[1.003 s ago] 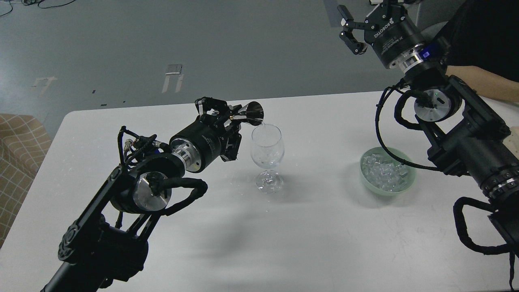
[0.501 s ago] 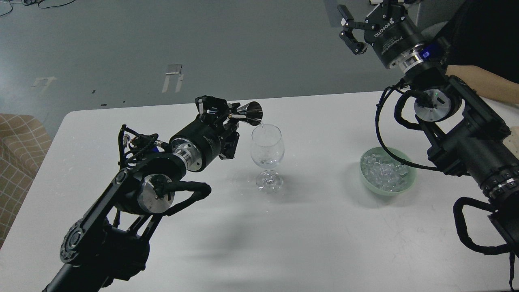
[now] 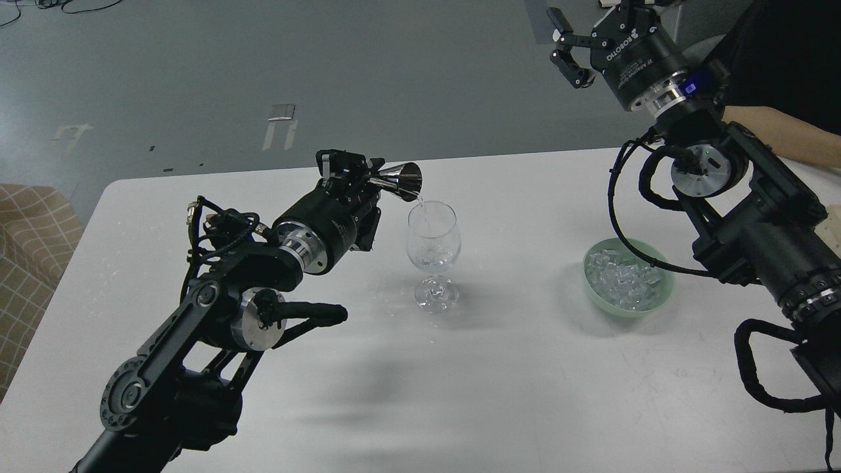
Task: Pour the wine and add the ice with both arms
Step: 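Tilt the jigger with the left gripper to pour into the glass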
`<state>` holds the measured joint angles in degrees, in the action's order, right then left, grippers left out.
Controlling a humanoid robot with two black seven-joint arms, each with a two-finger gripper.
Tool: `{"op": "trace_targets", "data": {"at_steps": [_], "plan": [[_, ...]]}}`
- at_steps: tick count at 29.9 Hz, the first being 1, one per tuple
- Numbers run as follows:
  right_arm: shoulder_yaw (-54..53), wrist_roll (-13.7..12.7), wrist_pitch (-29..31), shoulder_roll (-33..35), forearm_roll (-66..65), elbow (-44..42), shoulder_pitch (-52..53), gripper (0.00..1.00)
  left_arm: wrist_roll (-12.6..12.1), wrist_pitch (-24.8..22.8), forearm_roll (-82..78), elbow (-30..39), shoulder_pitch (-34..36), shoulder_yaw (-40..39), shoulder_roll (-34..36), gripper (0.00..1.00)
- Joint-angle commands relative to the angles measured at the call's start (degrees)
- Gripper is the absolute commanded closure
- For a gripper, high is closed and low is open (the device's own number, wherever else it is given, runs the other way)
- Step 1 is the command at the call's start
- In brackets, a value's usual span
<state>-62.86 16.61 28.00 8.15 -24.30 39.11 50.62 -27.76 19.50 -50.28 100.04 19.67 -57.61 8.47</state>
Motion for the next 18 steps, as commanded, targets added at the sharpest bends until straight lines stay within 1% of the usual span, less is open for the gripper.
{"op": "trace_targets", "data": {"at_steps": [1, 13, 18], "plan": [[0.0, 0.0, 0.0, 0.0, 0.0, 0.0, 0.0, 0.0, 0.1, -0.3, -1.8, 0.1, 0.0, 1.4, 0.3, 1.0], [0.0, 0.0, 0.0, 0.0, 0.0, 0.0, 0.0, 0.0, 0.1, -1.5, -8.5, 0.3, 0.4, 1.7, 0.3, 1.0], [0.0, -0.1, 0.0, 0.0, 0.0, 0.0, 0.0, 0.0, 0.2, -1.8, -11.8, 0.4, 0.5, 4.0, 1.2, 1.0]]}}
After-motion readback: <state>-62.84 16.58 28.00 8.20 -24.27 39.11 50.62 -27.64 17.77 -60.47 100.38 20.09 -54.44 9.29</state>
